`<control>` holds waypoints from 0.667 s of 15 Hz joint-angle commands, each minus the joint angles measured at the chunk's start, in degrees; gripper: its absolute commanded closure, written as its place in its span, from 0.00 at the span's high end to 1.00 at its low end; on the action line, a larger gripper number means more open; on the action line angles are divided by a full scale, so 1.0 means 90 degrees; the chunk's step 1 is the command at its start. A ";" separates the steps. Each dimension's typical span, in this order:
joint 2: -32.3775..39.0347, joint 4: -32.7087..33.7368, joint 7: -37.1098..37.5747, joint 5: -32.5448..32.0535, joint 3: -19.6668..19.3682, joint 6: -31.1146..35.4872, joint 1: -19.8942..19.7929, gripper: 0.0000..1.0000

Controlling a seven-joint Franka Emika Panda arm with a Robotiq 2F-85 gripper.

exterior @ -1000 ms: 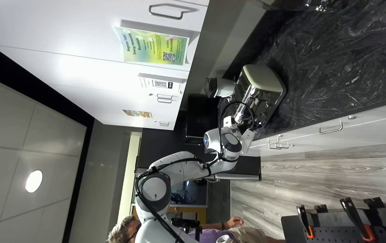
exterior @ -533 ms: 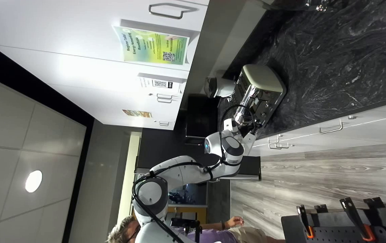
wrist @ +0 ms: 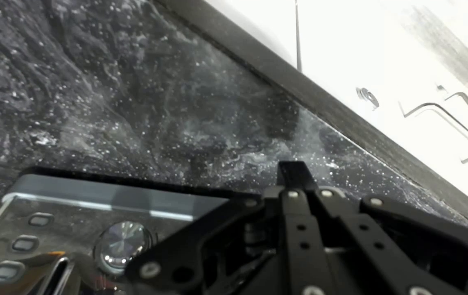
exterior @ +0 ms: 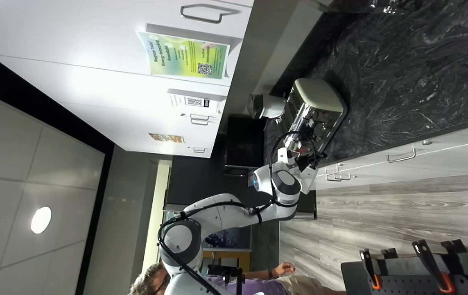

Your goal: Release the left lever of the toaster

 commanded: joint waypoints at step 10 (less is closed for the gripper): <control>-0.1187 -0.1510 0.0623 -0.0025 -0.3432 -0.0711 0.3992 0.00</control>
